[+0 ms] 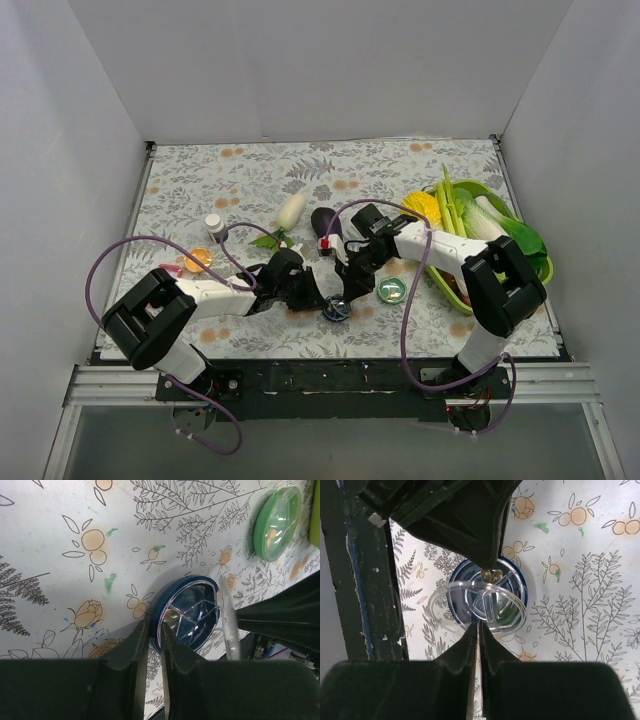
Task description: Sort the pills into containers
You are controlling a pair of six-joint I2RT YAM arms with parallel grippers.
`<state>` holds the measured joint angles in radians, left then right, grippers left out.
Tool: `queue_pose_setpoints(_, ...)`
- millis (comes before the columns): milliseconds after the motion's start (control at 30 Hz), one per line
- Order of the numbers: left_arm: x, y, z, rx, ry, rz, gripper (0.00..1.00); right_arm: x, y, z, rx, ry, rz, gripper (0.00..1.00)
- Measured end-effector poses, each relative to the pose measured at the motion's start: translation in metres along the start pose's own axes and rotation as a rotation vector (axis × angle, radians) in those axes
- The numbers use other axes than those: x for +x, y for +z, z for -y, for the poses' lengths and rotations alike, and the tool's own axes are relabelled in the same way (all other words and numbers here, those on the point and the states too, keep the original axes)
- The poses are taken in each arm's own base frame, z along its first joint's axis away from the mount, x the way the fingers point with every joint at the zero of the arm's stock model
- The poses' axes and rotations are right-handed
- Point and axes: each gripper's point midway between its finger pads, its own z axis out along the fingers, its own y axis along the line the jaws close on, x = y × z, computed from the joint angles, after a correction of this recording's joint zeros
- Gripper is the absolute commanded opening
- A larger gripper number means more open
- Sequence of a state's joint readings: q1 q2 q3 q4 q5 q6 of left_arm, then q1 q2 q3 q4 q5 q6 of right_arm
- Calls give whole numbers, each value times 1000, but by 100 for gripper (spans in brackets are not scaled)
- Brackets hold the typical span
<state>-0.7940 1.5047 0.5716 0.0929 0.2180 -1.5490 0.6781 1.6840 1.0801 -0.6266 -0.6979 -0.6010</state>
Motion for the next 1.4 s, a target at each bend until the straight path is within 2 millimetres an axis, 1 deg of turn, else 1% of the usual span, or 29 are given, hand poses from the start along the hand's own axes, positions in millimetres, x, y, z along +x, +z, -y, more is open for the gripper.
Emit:
queue_pose_setpoints(100, 0, -1, 0, 0, -3, 0, 13, 3, 8, 2, -11, 15, -22, 10)
queue_pose_setpoints(233, 0, -2, 0, -2, -5, 0, 16, 6, 12, 4, -9, 34, -41, 10)
queue_pose_setpoints(400, -3, -6, 6, 13, -14, 12, 22, 9, 13, 6, -5, 45, -53, 10)
queue_pose_setpoints(433, -4, -7, 8, 19, -15, 17, 25, 10, 14, 6, -5, 46, -55, 10)
queue_pose_setpoints(667, -14, -18, 20, 52, -21, 62, 29, 10, 14, 7, -5, 49, -58, 10)
queue_pose_setpoints(800, -17, -21, 23, 61, -24, 79, 31, 6, 13, 7, -5, 42, -51, 10)
queue_pose_setpoints(867, -15, -22, 21, 59, -26, 79, 31, 2, 13, 7, -11, 34, -39, 10)
queue_pose_setpoints(1067, -4, -21, 4, 20, -42, 63, 32, -6, 12, 4, -30, 25, -15, 10)
queue_pose_setpoints(1200, -2, -20, -2, 3, -46, 64, 33, -7, 12, 2, -41, 26, -9, 10)
queue_pose_setpoints(1300, -1, -20, -8, -19, -50, 71, 34, -8, 12, 1, -49, 26, -4, 10)
queue_pose_setpoints(1400, -3, -26, -10, -27, -49, 94, 38, -9, 12, -1, -58, 25, 1, 10)
